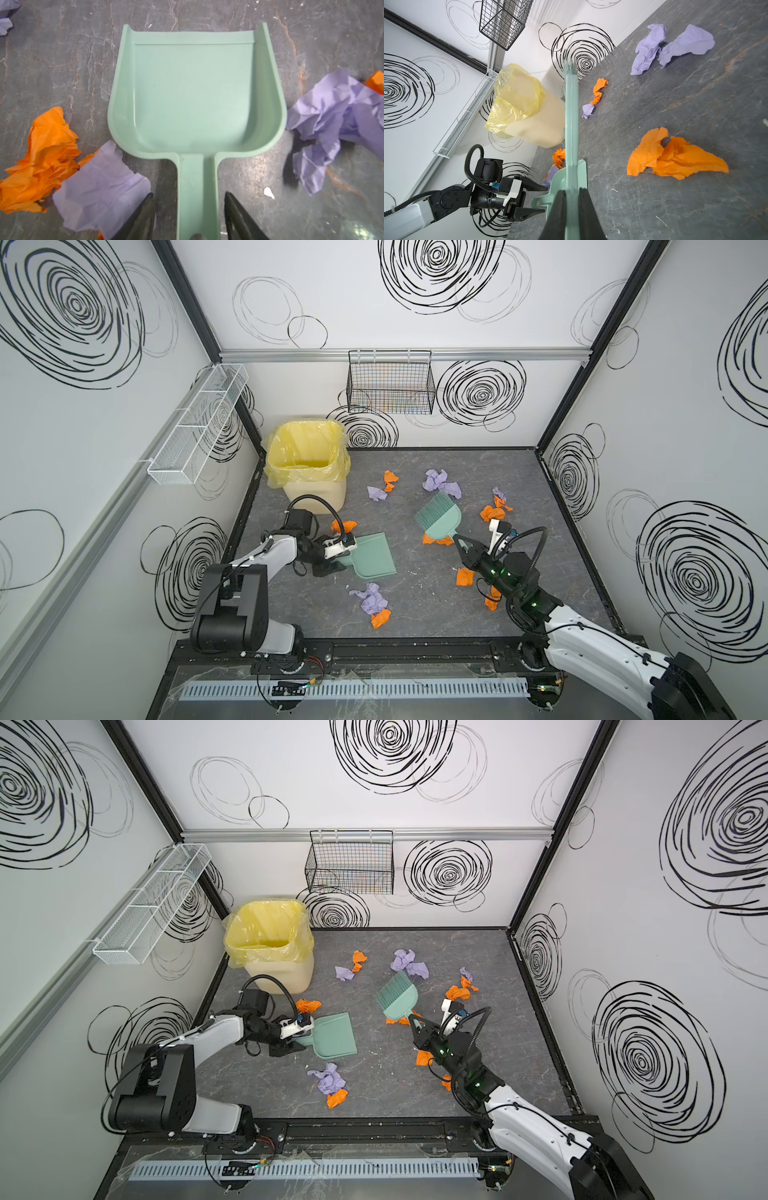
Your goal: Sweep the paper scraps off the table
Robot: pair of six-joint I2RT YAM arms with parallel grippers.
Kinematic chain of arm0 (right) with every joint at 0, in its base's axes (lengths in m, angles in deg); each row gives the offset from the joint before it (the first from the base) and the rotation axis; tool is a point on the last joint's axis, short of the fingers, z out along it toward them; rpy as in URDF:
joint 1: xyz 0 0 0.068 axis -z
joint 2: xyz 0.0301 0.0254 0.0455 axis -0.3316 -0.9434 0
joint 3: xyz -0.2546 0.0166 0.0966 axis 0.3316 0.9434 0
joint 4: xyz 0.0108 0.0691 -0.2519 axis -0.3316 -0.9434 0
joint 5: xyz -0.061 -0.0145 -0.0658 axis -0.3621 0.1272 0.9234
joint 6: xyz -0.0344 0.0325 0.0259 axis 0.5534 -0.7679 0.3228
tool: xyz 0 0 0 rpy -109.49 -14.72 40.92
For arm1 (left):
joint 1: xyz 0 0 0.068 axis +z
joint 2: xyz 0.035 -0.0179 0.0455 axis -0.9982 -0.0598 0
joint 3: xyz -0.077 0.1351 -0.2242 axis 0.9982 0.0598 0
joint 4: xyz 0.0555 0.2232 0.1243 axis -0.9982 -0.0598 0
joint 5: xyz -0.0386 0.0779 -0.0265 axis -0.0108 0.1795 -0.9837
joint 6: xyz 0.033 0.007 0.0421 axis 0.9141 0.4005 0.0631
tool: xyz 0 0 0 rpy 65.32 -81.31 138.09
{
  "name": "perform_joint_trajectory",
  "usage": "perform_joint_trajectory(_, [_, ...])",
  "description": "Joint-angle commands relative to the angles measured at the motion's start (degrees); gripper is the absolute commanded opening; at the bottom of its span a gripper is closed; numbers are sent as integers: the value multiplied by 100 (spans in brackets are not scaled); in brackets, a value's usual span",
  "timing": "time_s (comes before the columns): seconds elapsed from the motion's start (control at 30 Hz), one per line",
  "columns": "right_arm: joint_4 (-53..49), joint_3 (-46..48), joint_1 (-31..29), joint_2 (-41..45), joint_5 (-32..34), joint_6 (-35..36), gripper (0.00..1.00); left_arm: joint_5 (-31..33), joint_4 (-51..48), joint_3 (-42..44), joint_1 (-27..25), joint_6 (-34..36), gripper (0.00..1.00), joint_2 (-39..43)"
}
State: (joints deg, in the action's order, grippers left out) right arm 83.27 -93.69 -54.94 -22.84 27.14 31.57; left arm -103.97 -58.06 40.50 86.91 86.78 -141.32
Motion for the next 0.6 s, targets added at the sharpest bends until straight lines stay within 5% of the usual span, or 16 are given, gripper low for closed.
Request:
perform_joint_trajectory(0.0, [215,50,-24,52,51,-4,0,-58,263,138,-82,3,57,1])
perform_joint_trajectory(0.57, [356,103,-29,-71,24,-27,0,57,327,49,-188,108,50,-194])
